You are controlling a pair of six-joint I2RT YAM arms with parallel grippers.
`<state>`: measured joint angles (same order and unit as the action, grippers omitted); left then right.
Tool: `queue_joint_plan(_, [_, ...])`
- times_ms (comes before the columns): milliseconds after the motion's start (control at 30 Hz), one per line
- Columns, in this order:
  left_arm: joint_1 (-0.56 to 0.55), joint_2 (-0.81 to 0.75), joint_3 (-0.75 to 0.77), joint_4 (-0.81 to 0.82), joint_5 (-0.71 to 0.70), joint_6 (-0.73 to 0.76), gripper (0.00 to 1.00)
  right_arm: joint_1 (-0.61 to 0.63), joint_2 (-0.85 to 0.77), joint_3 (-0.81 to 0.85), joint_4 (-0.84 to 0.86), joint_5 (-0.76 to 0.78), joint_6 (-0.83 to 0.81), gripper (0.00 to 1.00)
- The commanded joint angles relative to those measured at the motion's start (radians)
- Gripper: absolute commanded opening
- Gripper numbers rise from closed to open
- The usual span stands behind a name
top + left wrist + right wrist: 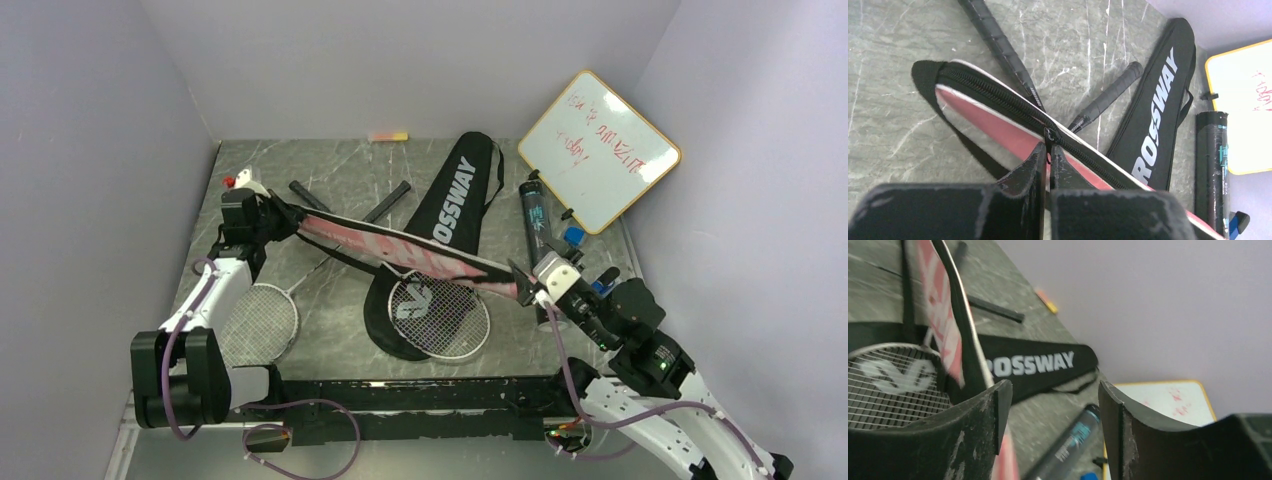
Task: Pack up the badminton gear
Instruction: Zip the racket bag at the center of the board.
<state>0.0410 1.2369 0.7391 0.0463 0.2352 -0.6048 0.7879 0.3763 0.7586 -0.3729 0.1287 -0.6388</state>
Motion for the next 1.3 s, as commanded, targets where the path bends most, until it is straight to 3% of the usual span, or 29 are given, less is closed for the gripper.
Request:
queue_joint_plan(0, [-0.004, -0.039, 0.028, 0.066, 0.086, 0.007, 0.05, -0.001, 0.001, 0.025, 0.082, -0.248, 0.109, 0.68])
queue_joint_plan(133, [-0.004, -0.047, 0.013, 0.076, 0.131, 0.007, 0.05, -0.001, 0.187, 0.118, 0.045, -0.421, 0.231, 0.68])
queue_joint_plan(167, [-0.004, -0.051, 0.013, 0.072, 0.133, 0.01, 0.05, -0.001, 0.246, 0.144, 0.036, -0.461, 0.25, 0.75])
queue_joint_plan(200, [-0.004, -0.056, 0.013, 0.065, 0.131, 0.013, 0.05, 0.0, 0.299, 0.167, 0.03, -0.504, 0.262, 0.95])
queue_joint_plan(233, [-0.004, -0.06, 0.013, 0.06, 0.129, 0.018, 0.05, 0.0, 0.353, 0.183, 0.035, -0.552, 0.277, 0.99])
queue_joint_plan(300, [-0.004, -0.068, 0.015, 0.044, 0.126, 0.027, 0.05, 0.003, 0.438, 0.194, 0.083, -0.659, 0.318, 1.0])
queue_joint_plan(400, [-0.004, -0.075, 0.017, 0.031, 0.124, 0.039, 0.05, 0.043, 0.501, 0.138, 0.262, -0.658, 0.432, 1.0])
queue_joint_plan(467, [-0.005, -0.076, 0.018, 0.027, 0.128, 0.043, 0.05, 0.11, 0.526, 0.079, 0.394, -0.545, 0.486, 1.0])
queue_joint_plan(567, [-0.004, -0.072, 0.023, 0.026, 0.136, 0.047, 0.05, 0.267, 0.613, 0.053, 0.509, -0.245, 0.566, 1.0])
queue_joint_plan(767, [-0.004, -0.07, 0.028, 0.017, 0.147, 0.052, 0.05, 0.497, 0.983, 0.284, 0.384, 0.187, 0.568, 1.0])
queue_joint_plan(1000, [-0.004, -0.076, 0.033, -0.025, 0.128, 0.09, 0.05, 0.59, 1.315, 0.456, 0.361, 0.471, 0.508, 0.99])
queue_joint_plan(1167, [-0.004, -0.08, 0.055, -0.086, 0.092, 0.117, 0.05, 0.596, 1.384, 0.451, 0.446, 0.62, 0.508, 0.93])
queue_joint_plan(1267, [-0.004, -0.08, 0.063, -0.097, 0.079, 0.121, 0.05, 0.595, 1.368, 0.412, 0.483, 0.63, 0.5, 0.9])
